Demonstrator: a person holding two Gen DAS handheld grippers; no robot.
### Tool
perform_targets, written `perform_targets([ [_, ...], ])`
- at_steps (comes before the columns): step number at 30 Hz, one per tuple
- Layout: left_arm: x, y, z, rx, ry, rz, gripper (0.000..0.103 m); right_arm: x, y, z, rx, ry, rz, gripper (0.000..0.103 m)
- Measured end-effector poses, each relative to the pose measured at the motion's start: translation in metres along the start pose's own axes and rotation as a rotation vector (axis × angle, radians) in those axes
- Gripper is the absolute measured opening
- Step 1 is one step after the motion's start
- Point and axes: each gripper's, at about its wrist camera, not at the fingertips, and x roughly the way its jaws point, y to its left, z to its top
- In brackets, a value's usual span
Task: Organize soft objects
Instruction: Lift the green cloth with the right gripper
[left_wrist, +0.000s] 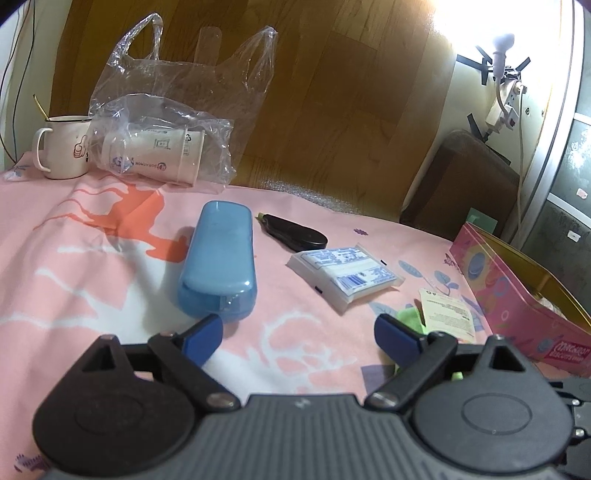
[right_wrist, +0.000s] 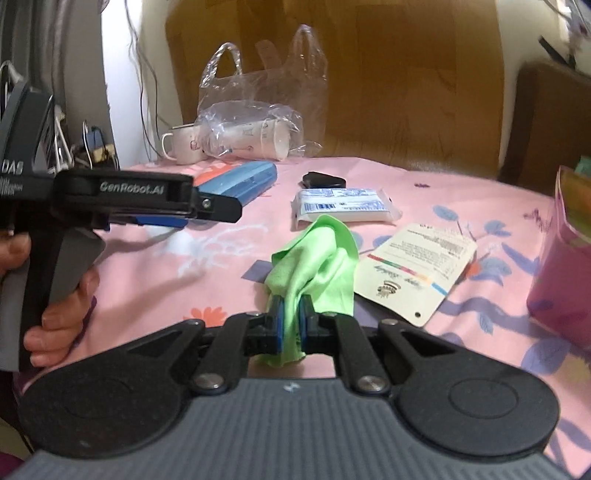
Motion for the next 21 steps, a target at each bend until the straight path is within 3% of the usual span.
perform_targets([
  [21, 0.0019, 0.0038, 0.0013, -0.012, 0.009, -0.020, 0.092, -0.0029, 0.0009, -0.0061, 0.039, -0.002, 0.016, 0.013],
])
